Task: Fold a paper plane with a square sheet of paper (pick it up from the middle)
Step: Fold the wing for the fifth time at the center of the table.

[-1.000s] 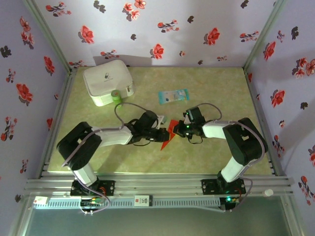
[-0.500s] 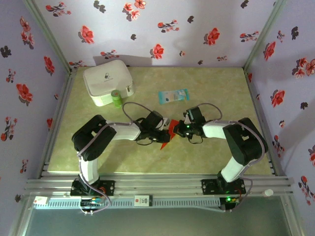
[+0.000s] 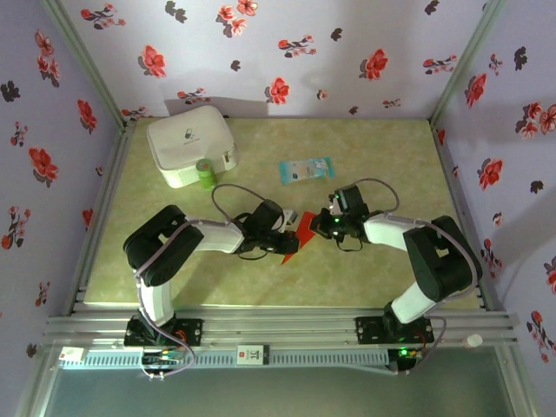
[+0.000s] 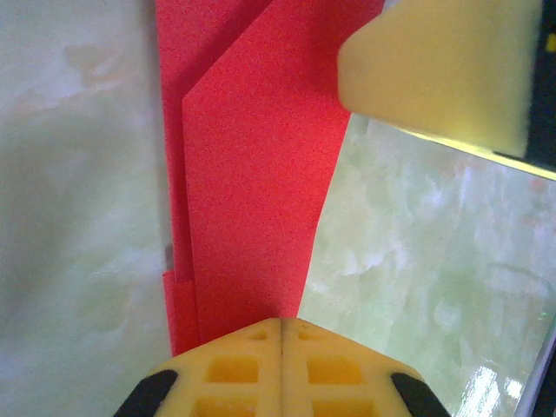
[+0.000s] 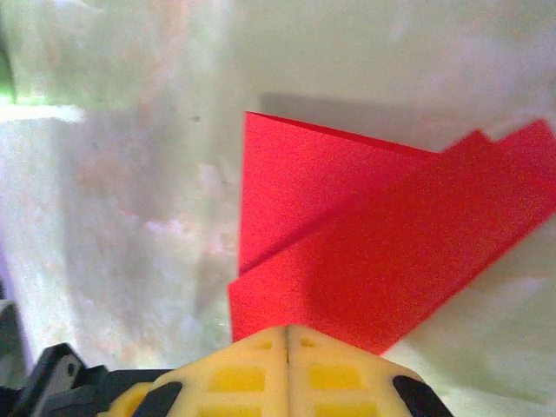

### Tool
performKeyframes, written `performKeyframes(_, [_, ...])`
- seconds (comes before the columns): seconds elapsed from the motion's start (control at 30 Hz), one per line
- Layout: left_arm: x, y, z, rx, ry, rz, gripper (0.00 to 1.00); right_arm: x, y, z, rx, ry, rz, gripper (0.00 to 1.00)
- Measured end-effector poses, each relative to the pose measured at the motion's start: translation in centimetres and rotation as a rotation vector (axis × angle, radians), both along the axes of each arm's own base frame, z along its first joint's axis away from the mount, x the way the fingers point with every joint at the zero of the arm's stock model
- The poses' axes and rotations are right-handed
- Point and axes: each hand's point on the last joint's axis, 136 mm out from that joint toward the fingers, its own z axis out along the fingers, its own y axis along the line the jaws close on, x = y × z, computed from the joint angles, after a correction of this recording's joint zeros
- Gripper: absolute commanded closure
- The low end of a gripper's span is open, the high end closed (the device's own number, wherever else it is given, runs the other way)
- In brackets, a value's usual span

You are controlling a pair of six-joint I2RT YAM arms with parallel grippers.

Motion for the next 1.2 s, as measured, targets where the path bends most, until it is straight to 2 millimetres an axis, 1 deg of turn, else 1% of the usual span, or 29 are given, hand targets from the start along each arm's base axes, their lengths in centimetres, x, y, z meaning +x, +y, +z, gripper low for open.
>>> performKeyframes(0.13, [0.0,0.0,0.0,-0.001,0.0,0.0,1.0,-0.5,2.1,0.4,0.045,-0.01,0.037,0.95])
performKeyframes(0.23, [0.0,0.0,0.0,-0.001,0.0,0.001,1.0,-1.2,3.0,-0.5,0.055,0.007,0.048,0.96])
performKeyframes(0.33, [0.0,0.0,0.0,-0.005,0.0,0.003,1.0,-2.4,2.6,-2.1,0.037,0.049,0.04,0.97])
performKeyframes(0.37, [0.0,0.0,0.0,-0.005,0.0,0.003,1.0,-2.5,2.5,-2.3,0.034,0.055,0.037,0.98])
performKeyframes(0.53, [-0.1,0.1,0.0,-0.013,-0.004,0.006,1.0,-2.2,2.1,-2.4,0.031,0.056,0.023,0.97])
performKeyframes(0.87, [-0.1,0.1,0.0,-0.029,-0.014,0.008,1.0,-0.1,-0.6,-2.3,0.033,0.071,-0.064,0.97])
performKeyframes(1.2, [-0.1,0.1,0.1,-0.041,-0.015,0.011,1.0,3.4,-5.6,-2.4,0.011,0.081,-0.23,0.96])
